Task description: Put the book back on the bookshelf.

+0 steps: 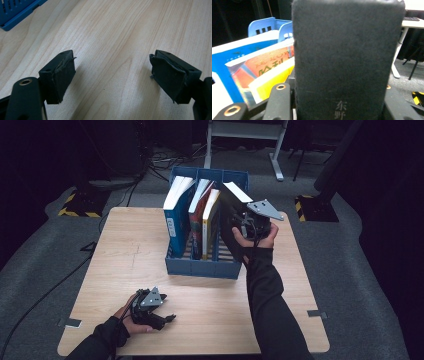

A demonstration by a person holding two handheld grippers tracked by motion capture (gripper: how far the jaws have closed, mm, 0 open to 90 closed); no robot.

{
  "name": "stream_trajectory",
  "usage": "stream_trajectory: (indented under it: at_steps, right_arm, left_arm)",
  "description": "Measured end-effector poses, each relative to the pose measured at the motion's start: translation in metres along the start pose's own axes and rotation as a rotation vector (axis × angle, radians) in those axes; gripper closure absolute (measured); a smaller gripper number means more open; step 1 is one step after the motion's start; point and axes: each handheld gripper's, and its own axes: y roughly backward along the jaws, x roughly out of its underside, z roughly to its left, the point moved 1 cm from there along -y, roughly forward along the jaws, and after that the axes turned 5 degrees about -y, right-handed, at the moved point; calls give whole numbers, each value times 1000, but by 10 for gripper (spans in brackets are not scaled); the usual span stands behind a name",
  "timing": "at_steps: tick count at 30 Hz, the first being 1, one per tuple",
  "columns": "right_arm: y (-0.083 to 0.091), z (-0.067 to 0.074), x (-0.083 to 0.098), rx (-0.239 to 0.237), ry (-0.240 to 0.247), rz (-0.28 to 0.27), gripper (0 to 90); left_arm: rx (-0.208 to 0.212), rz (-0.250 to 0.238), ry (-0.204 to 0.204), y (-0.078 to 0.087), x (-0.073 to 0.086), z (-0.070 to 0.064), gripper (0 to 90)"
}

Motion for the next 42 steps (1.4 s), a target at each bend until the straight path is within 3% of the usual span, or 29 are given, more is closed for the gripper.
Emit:
stream_trajectory:
  at_steps: [7,10,15,29,42]
  right_arm:
    - [-9,-4,1,56,-41,-13,537]
    - [-14,-3,3,55,-19,5,537]
    - [-22,-2,7,55,-47,7,537]
    - [-60,0,22,122,-82,40,535]
    - [-70,-5,42,123,-94,95,533]
  left_arm:
    - [3,0,-2,0,0,0,193]
    - [3,1,-2,0,0,0,192]
    - [5,0,-3,0,0,0,192]
    - [26,-1,-21,-1,-1,0,186]
    - [33,-3,-29,-1,-1,-1,187]
